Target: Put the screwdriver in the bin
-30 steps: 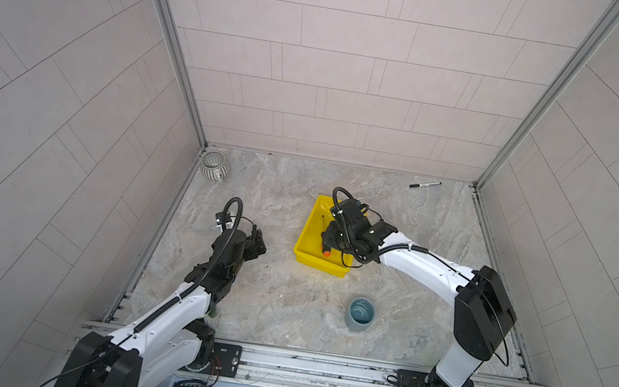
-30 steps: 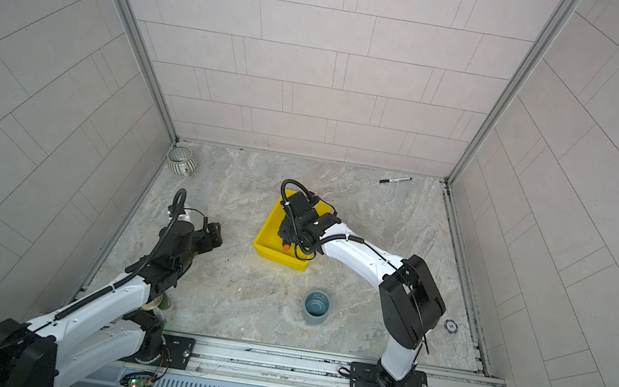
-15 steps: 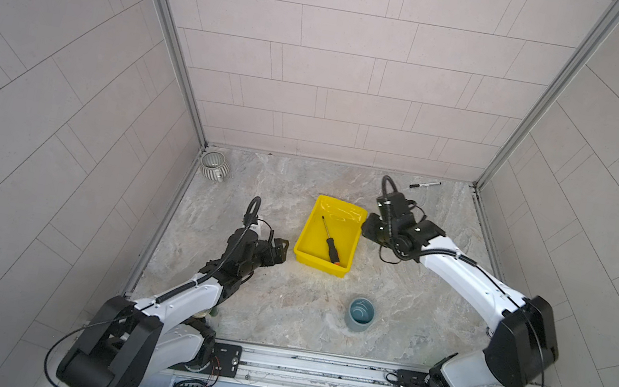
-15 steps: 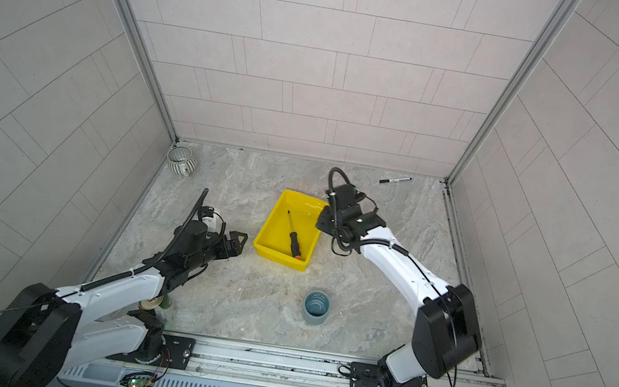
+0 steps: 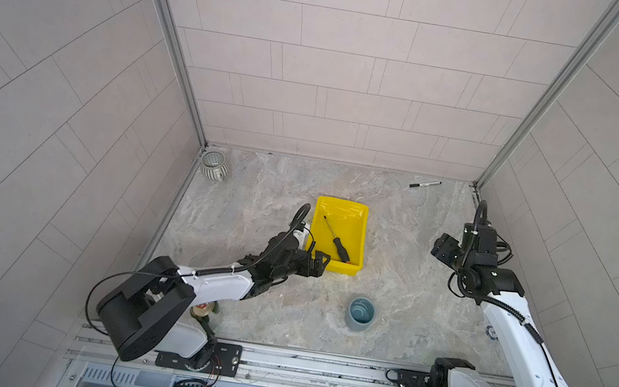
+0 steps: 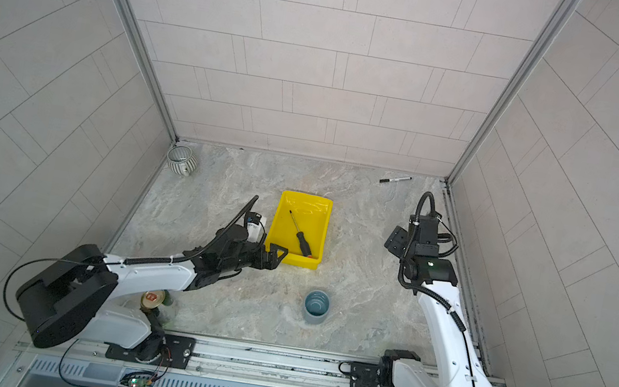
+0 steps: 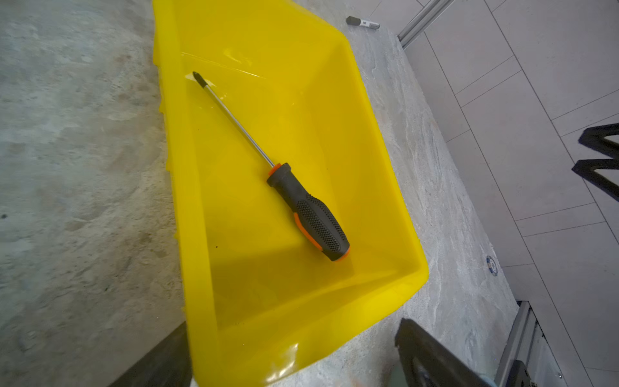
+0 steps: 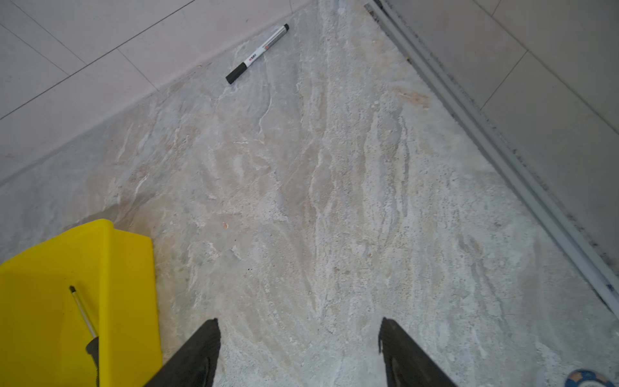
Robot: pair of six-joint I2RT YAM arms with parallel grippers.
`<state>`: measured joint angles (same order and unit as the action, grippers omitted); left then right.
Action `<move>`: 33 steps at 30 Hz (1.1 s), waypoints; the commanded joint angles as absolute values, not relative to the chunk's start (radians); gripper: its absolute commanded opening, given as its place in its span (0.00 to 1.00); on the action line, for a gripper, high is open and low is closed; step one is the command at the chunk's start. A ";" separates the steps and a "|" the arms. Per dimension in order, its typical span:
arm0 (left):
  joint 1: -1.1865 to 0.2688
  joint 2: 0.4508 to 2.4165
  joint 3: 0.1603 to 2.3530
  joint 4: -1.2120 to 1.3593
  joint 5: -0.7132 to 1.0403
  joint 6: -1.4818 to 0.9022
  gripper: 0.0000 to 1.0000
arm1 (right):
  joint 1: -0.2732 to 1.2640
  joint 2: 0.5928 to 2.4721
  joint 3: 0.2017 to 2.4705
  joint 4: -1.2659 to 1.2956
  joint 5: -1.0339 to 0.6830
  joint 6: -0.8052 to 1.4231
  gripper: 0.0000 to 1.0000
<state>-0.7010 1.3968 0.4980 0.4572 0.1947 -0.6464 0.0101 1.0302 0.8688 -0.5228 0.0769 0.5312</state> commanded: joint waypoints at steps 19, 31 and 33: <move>-0.729 0.938 0.523 0.004 -0.594 -0.559 1.00 | 0.021 1.224 0.480 0.418 0.330 0.143 0.99; -0.713 0.900 0.504 0.089 -0.739 -0.167 1.00 | 0.113 1.517 0.450 0.736 0.455 0.061 1.00; -0.667 0.938 0.515 0.135 -0.752 -0.121 1.00 | 0.113 1.530 0.391 0.876 0.418 0.032 0.99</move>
